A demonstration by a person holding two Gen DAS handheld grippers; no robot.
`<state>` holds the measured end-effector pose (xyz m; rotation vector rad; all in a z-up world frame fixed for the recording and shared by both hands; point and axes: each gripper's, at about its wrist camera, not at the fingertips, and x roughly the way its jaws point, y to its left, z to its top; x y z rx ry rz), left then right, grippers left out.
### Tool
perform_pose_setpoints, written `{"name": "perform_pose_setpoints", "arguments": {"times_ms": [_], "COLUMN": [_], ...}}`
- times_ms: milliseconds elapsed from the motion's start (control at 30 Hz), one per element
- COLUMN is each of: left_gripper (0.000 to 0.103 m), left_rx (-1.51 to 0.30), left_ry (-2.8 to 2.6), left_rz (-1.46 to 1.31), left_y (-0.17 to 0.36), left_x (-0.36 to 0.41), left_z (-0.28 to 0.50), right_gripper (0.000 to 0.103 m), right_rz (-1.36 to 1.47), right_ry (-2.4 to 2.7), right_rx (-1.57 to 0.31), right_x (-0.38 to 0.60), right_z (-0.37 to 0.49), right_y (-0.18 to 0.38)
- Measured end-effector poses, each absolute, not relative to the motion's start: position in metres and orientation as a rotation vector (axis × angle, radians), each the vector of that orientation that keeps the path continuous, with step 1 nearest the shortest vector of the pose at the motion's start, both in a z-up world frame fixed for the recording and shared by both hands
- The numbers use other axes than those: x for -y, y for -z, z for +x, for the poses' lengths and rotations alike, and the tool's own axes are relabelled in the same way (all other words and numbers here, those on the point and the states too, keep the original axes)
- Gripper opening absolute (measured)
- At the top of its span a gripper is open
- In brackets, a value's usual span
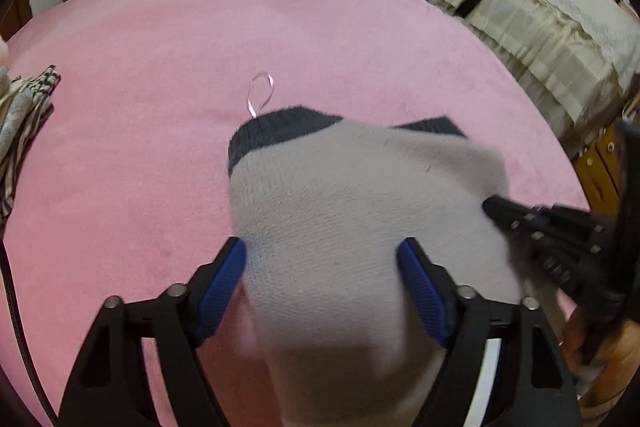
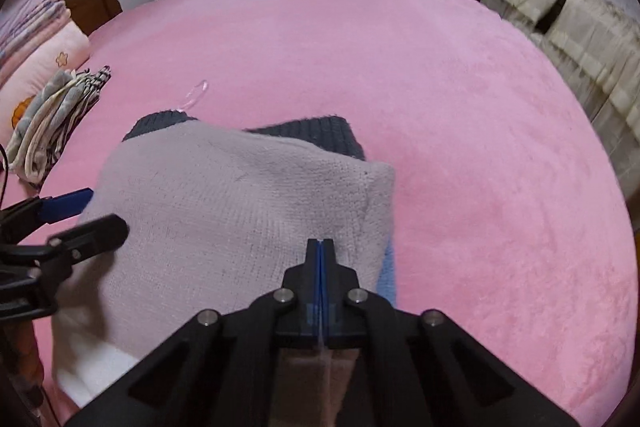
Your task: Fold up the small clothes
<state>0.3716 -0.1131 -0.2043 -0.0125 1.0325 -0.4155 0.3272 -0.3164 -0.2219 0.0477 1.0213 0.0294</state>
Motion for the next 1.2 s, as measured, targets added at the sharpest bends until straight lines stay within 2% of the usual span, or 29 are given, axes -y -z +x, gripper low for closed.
{"name": "perform_pose_setpoints", "arguments": {"times_ms": [100, 200, 467, 600, 700, 800, 867, 900, 933, 967, 1200], "left_gripper": [0.089, 0.089, 0.089, 0.1, 0.103, 0.103, 0.103, 0.103, 0.103, 0.103, 0.103], "left_rx": [-1.088, -1.113, -1.069, -1.073, -1.07, -1.081, -1.089, -1.09, -1.096, -1.1, -1.119], "left_ry": [0.437, 0.454, 0.428, 0.408, 0.406, 0.402, 0.411, 0.433, 0.449, 0.454, 0.542], "left_rz": [-0.139, -0.224, -0.151, -0.157, -0.172, -0.158, -0.147, -0.138, -0.125, -0.115, -0.137], "left_y": [0.22, 0.228, 0.207, 0.187, 0.171, 0.156, 0.149, 0.145, 0.142, 0.14, 0.138], "left_x": [0.099, 0.091, 0.089, 0.077, 0.068, 0.061, 0.057, 0.056, 0.055, 0.056, 0.055], "left_z": [0.381, 0.385, 0.373, 0.366, 0.361, 0.357, 0.355, 0.353, 0.352, 0.351, 0.338], "right_gripper": [0.0, 0.0, 0.0, 0.004, 0.004, 0.017, 0.043, 0.051, 0.065, 0.075, 0.086], "right_rz": [0.003, 0.009, 0.006, 0.009, 0.024, 0.022, -0.007, -0.024, -0.047, -0.062, -0.048], "right_ry": [-0.029, -0.02, -0.03, -0.025, -0.03, -0.017, -0.003, 0.005, 0.015, 0.021, -0.057], "right_rx": [-1.005, -0.991, -0.993, -0.977, -0.961, -0.938, -0.916, -0.904, -0.885, -0.87, -0.868], "right_x": [0.314, 0.314, 0.309, 0.31, 0.316, 0.324, 0.325, 0.325, 0.324, 0.323, 0.323], "right_z": [0.323, 0.32, 0.314, 0.302, 0.293, 0.281, 0.273, 0.269, 0.263, 0.259, 0.242], "right_y": [0.223, 0.227, 0.21, 0.193, 0.175, 0.154, 0.142, 0.136, 0.129, 0.124, 0.111]}}
